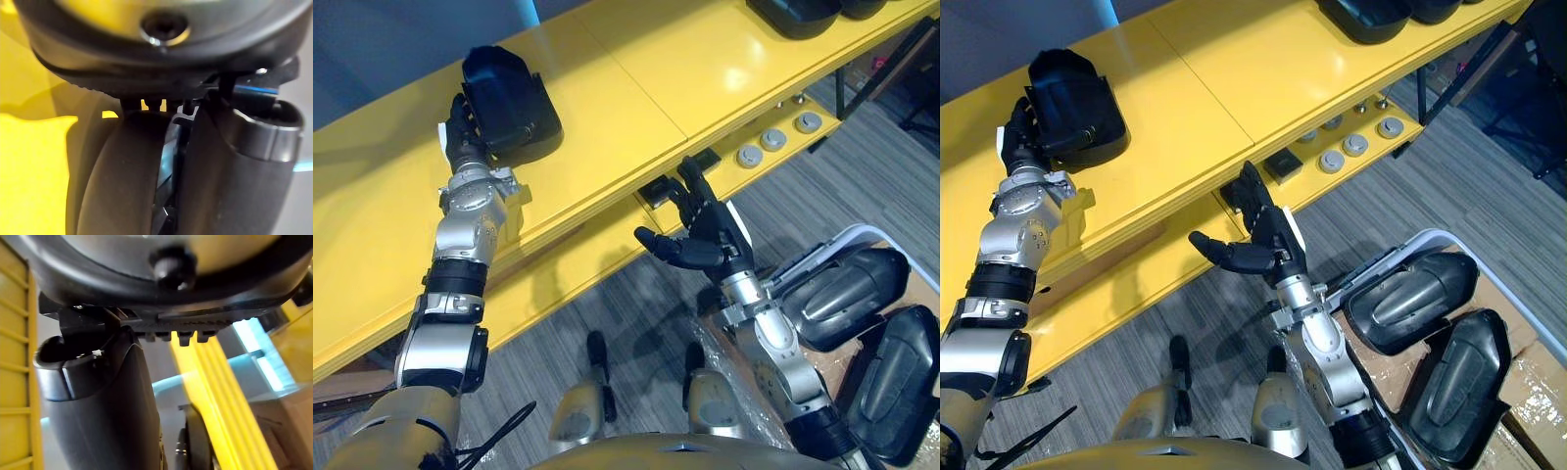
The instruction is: Walk over and take three plastic housings, then place them on the shelf
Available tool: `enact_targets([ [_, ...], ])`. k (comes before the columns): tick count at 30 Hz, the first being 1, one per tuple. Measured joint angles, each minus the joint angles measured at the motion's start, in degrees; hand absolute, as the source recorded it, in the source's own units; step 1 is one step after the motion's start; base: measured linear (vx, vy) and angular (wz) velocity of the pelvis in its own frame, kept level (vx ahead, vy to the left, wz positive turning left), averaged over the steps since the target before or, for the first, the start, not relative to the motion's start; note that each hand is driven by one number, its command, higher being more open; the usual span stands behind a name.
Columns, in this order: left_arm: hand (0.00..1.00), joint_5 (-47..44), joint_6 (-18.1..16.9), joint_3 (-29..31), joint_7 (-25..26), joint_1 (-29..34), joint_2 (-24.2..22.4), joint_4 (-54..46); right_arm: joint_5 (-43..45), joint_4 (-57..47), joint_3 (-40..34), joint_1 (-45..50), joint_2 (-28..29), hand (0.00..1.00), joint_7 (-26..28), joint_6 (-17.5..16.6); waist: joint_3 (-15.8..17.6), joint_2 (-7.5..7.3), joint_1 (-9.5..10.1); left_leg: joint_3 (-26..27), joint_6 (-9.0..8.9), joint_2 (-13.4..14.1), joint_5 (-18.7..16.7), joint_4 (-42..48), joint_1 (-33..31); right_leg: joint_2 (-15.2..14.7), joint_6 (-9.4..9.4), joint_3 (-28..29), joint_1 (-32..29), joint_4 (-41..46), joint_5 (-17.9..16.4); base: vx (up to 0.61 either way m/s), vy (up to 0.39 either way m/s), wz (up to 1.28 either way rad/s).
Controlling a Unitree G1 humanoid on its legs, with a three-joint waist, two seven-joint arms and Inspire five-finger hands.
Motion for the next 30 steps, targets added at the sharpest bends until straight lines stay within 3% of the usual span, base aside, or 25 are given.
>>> enact_targets([
  [8, 1.00, 1.02, 0.15, -0.81, -1.43, 3.49, -0.08, 0.54, 0.18, 0.64, 0.39, -6.80, 0.13, 1.00, 0.55, 0.01, -2.93, 0.00, 0.95, -1.84, -0.14, 0.01, -0.33, 0.01, 1.72, 0.14, 0.33, -1.86, 3.94, -2.59, 0.31, 0.02, -0.004, 0.09],
  [14, 1.00, 1.21, 0.46, 0.25, -1.36, 7.88, -0.08, -3.67, -0.49, 6.29, 6.35, -14.62, 0.12, 1.00, 1.26, 0.61, -4.35, 0.17, 4.42, -4.20, -0.17, -0.19, -0.18, 0.02, 1.68, 0.21, 0.29, -4.06, 5.72, -3.37, 0.34, 0.01, -0.010, 0.18],
  [17, 1.00, 1.49, 0.42, 4.24, -1.82, 11.85, -0.08, -10.29, -2.57, 7.92, 9.34, -18.50, 0.83, 1.00, 1.64, 1.45, -4.45, 0.27, 6.38, -5.56, -0.16, -0.81, 0.03, 0.03, 1.66, 0.21, 0.12, -5.72, 6.57, -3.51, 0.17, 0.01, -0.018, 0.26],
  [24, 1.00, 1.80, -0.23, 6.65, -2.41, 18.44, -0.21, -21.32, -2.57, 12.29, 11.01, -26.28, 5.00, 1.00, 1.19, 1.88, -4.85, 0.34, 9.01, -8.65, -0.39, -1.46, 0.11, 0.01, 1.60, -0.04, -0.25, -9.03, 8.56, -3.73, -0.14, -0.01, -0.010, 0.24],
  [30, 1.00, 1.36, -7.73, 7.13, -3.24, 27.60, -6.60, -34.17, -2.50, 18.52, 12.47, -28.10, 10.48, 1.00, -0.92, 1.91, -5.30, 0.42, 11.14, -11.22, -0.72, -1.79, 0.52, -0.02, 1.55, -0.12, -0.65, -11.59, 9.96, -3.56, -0.81, -0.03, -0.028, 0.22],
])
